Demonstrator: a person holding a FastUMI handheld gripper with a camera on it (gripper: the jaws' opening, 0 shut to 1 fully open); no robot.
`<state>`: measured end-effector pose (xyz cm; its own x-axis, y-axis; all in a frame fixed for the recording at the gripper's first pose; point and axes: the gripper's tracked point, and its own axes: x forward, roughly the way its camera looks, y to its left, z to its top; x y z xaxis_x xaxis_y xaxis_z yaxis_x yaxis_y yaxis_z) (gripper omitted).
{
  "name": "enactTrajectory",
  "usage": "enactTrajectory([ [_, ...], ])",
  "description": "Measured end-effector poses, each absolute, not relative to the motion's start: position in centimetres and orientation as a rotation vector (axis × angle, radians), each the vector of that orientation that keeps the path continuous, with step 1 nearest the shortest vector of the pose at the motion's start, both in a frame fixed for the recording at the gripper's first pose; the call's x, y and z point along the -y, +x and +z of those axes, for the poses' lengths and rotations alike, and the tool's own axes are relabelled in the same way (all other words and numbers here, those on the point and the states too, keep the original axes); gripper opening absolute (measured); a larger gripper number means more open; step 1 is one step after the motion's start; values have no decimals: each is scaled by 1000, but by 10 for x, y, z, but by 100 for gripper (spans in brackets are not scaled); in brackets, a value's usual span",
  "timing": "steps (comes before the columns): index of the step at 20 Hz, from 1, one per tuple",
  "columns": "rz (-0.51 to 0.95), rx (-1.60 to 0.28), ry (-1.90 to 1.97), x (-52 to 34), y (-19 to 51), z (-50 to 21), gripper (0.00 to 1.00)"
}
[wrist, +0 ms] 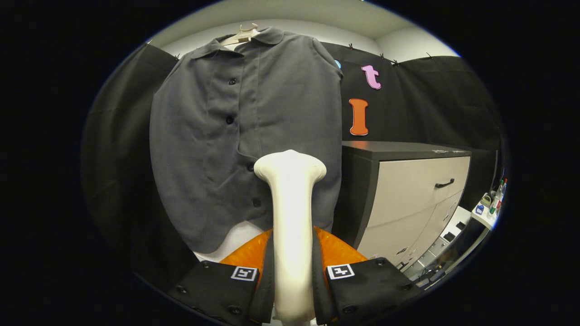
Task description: Iron the clothes twice with a garment steamer, once on the left side and once on the right side.
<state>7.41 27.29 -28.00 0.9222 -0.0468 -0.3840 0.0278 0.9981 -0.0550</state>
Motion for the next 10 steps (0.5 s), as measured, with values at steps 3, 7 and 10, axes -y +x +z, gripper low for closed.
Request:
enactTrajectory([
  [3,-39,-416,-46,-272,69,-292,42],
  [7,-41,-434,-46,-271,66,-302,42],
  [10,-43,-433,-47,-273,62,-296,43],
])
